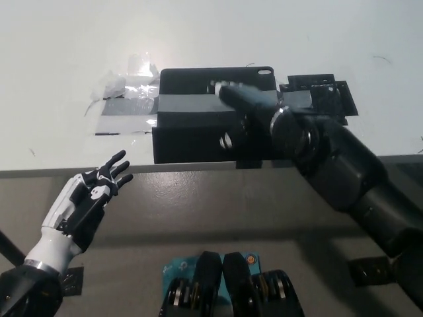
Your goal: The robot uses its right hand to pull the cover of a folded tablet cover kept in the middle of the desk
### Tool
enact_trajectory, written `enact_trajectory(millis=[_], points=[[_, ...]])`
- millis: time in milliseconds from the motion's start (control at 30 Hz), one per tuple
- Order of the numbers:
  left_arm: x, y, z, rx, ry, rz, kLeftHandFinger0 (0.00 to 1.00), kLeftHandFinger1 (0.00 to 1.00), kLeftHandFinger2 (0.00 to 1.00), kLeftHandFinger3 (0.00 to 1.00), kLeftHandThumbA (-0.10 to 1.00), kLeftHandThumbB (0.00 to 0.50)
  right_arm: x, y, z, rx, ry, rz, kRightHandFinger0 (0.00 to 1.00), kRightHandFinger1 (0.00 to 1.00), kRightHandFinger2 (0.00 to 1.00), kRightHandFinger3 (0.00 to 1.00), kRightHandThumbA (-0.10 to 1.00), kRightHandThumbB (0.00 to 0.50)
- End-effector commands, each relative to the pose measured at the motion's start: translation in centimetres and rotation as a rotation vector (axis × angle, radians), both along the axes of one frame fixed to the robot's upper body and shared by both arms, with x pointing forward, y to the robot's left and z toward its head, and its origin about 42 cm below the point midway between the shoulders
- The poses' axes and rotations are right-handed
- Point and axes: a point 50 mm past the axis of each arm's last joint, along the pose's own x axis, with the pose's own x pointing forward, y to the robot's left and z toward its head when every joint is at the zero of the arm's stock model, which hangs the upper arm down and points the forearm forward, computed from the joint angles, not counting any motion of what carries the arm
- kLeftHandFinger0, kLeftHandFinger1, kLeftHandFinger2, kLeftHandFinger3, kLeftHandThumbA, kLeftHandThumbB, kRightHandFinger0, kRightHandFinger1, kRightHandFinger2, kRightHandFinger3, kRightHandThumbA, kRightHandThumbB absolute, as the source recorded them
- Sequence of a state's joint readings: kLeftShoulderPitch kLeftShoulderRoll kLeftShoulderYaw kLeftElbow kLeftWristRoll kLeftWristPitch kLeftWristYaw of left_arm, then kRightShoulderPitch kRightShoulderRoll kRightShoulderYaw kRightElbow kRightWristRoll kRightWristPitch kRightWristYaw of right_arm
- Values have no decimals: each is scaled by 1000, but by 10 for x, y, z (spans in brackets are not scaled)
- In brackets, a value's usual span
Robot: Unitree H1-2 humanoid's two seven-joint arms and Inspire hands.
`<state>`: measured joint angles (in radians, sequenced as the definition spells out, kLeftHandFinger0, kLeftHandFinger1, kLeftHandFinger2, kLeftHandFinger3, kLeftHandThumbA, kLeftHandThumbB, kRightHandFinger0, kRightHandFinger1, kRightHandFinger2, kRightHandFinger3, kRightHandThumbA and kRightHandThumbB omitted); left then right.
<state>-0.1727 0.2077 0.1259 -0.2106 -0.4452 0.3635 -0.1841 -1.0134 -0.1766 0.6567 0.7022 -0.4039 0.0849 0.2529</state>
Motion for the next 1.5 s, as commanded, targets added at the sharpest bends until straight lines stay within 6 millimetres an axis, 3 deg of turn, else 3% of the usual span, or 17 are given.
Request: enact_trajectory(millis=[0,167,400,567,667,767,800,900,933,967,1000,1067,1133,1167,1333,1400,1467], points=[[2,-1,20,26,-68,-23,1000,1000,1000,1000,628,319,-10,4,-12,-97,-36,79,1000,1000,1000,1000,913,500],[4,0,23,27,-82,-36,1000,1000,1000,1000,623,304,-30,5,-28,-11,7,34,1000,1000,1000,1000,1000,500],[8,1,31,53,-101,-40,1000,1000,1000,1000,644,298,-56,13,-24,7,63,-1,1000,1000,1000,1000,1000,500],[10,2,34,60,-107,-42,1000,1000,1000,1000,635,290,-59,5,-19,-53,101,-61,1000,1000,1000,1000,1000,500],[14,0,40,103,-127,-55,1000,1000,1000,1000,651,244,-47,-13,-16,-38,128,-160,1000,1000,1000,1000,1000,492],[14,0,40,97,-130,-50,1000,1000,1000,1000,626,254,-49,-23,-20,11,165,-187,1000,1000,1000,1000,1000,410],[16,2,43,108,-136,-45,1000,1000,1000,1000,623,255,-48,-25,-22,84,229,-207,1000,1000,1000,1000,1000,425],[21,1,48,124,-150,-58,1000,1000,1000,1000,627,251,-52,-30,-25,230,366,-247,1000,1000,1000,1000,1000,360],[24,0,51,137,-158,-57,1000,1000,1000,1000,634,272,-54,-33,-23,289,438,-297,556,715,995,1000,1000,362],[24,0,53,136,-160,-58,1000,1000,1000,1000,632,274,-55,-33,-23,330,484,-325,513,818,1000,1000,1000,372],[26,0,54,132,-160,-54,1000,1000,1000,1000,621,273,-56,-34,-20,342,540,-308,588,1000,1000,1000,1000,378],[26,0,54,129,-153,-49,1000,1000,1000,1000,621,279,-59,-34,-16,338,592,-311,776,1000,1000,1000,1000,410],[24,1,54,124,-149,-48,1000,1000,1000,1000,610,251,-74,-33,-13,356,656,-312,846,1000,1000,1000,1000,417],[22,1,53,122,-143,-46,1000,1000,1000,1000,603,251,-87,-32,-12,356,675,-306,1000,1000,1000,1000,1000,424],[22,2,52,120,-145,-50,1000,1000,1000,1000,591,250,-119,-30,-23,419,719,-322,1000,1000,1000,1000,1000,450],[20,1,52,121,-146,-49,1000,1000,1000,1000,583,254,-136,-31,-37,445,735,-314,1000,1000,1000,1000,1000,404],[20,0,52,119,-144,-53,1000,1000,1000,1000,573,258,-144,-35,-49,447,759,-330,1000,1000,1000,1000,1000,411]])
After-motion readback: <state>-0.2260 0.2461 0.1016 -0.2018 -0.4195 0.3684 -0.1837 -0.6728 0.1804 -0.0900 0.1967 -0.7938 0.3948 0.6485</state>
